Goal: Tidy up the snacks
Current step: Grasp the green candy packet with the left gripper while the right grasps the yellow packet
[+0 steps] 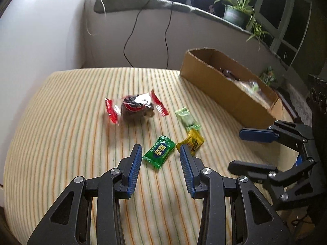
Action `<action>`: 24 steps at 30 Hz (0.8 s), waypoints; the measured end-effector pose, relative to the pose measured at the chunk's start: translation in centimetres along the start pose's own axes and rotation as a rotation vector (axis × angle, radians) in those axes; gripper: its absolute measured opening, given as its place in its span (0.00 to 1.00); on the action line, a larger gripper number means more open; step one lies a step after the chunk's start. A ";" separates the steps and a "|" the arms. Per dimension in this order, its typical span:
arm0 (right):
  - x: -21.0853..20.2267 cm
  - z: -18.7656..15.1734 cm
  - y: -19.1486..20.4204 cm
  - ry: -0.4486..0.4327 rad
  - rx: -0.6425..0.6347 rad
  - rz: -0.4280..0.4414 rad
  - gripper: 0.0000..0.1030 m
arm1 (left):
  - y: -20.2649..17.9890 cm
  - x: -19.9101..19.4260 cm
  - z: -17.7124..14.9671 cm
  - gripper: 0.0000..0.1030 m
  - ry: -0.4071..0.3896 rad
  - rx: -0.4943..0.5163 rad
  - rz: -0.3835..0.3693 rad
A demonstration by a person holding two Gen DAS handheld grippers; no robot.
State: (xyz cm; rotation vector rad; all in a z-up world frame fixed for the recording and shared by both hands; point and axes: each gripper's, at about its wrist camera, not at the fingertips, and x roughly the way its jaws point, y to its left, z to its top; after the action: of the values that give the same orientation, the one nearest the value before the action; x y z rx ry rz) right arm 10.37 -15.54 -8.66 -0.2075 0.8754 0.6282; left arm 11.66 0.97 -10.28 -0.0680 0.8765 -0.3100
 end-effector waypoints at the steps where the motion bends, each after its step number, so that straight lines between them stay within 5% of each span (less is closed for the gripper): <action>1: 0.5 0.0 0.2 0.011 -0.005 0.004 0.62 | 0.0 0.3 0.0 0.34 0.008 0.010 0.000; 13: 4.1 0.7 0.3 0.065 -0.014 0.008 0.62 | 0.1 2.7 -0.2 0.26 0.063 0.101 0.034; 24: 6.1 2.0 0.8 0.086 -0.006 0.019 0.62 | 1.5 2.4 -0.1 0.21 0.049 0.068 0.049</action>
State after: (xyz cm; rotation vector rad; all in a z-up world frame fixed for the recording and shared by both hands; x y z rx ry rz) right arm 14.13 -11.48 -12.00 -0.2334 0.9589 0.6431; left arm 13.41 1.71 -12.39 0.0244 0.9138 -0.2963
